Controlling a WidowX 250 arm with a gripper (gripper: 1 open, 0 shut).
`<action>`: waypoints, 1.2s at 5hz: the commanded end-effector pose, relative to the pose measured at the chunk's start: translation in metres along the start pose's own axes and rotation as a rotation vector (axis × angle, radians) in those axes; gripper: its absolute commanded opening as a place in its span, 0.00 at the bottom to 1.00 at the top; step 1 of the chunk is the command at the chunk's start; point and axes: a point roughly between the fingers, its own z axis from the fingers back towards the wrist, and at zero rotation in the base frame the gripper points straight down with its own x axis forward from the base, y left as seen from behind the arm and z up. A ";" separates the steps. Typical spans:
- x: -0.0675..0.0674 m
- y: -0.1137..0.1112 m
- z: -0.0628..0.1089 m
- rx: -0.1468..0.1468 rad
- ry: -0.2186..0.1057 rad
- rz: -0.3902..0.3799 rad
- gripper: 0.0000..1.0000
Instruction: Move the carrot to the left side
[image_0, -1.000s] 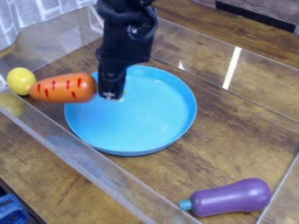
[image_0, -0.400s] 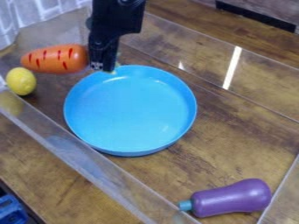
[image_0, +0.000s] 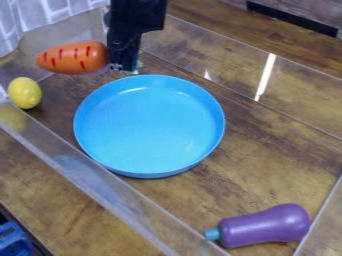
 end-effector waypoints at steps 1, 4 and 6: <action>-0.007 0.025 0.007 0.074 -0.023 0.017 0.00; -0.021 0.053 -0.010 0.121 -0.020 -0.039 0.00; -0.037 0.068 -0.023 0.145 -0.014 -0.057 0.00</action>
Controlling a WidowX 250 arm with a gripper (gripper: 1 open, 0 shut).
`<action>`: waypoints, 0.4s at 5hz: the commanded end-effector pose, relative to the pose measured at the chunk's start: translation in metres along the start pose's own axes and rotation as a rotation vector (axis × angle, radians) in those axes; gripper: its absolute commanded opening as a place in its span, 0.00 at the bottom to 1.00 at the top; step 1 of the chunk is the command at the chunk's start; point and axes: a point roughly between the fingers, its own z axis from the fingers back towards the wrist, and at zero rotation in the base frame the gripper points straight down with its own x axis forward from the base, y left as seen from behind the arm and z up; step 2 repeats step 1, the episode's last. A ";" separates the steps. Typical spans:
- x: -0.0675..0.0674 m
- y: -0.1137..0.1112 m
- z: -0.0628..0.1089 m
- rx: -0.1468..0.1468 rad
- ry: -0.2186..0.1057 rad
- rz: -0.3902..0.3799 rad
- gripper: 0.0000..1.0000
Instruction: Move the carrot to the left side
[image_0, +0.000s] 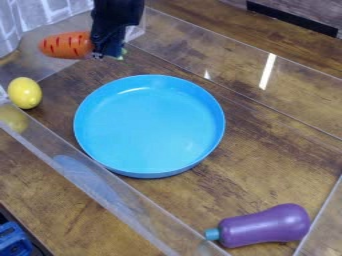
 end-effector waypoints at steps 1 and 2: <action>-0.013 0.022 0.007 0.075 -0.006 0.016 0.00; -0.013 0.022 0.007 0.075 -0.006 0.016 0.00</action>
